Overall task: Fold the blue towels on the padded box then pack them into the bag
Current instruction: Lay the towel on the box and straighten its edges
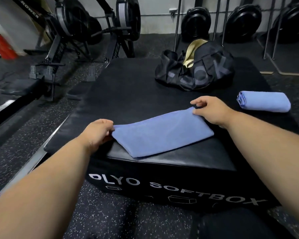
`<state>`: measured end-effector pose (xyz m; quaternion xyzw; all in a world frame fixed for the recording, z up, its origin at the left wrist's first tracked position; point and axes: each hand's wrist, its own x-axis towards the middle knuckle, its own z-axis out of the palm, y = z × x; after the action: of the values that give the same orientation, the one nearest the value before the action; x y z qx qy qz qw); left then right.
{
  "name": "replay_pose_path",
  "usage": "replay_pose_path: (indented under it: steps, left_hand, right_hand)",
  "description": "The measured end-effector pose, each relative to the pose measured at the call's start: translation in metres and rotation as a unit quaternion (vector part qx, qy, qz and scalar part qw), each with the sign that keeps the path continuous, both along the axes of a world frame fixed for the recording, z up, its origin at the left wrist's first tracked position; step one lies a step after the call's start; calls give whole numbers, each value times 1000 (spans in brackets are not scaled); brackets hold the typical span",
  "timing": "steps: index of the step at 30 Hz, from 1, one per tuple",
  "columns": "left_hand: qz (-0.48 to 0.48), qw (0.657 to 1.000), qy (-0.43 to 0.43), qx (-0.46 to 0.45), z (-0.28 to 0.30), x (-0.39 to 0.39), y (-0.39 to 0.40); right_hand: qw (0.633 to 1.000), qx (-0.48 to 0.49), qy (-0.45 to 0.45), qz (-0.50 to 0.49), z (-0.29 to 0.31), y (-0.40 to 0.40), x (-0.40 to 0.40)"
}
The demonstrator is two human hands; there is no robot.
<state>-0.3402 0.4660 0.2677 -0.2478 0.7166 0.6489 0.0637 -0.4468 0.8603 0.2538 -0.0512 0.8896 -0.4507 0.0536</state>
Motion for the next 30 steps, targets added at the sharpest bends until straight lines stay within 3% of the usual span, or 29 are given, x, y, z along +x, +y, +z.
replay_pose_path:
  steps: [5,15,22,24,26,30]
  left_hand:
    - [8,999,20,26,-18,-5,-14]
    - [44,996,74,31,-29,10,-9]
    - [89,990,111,6,-33,49,7]
    - [89,990,109,12,-29,58,14]
    - [48,994,94,28,-26,64,17]
    - [-2,996,88,32,-18,75,28]
  right_hand:
    - [996,-70,2,-59,-28,3,-7]
    - [991,-108,-9,-84,-25,-2,-2]
    - [978,-169,21,-117,-26,-7,53]
    - [985,-133,43,-101,-27,-9,77]
    - [990,-16,110,-85,-37,-12,96]
    - [966,164,198,-15,-48,-34,134]
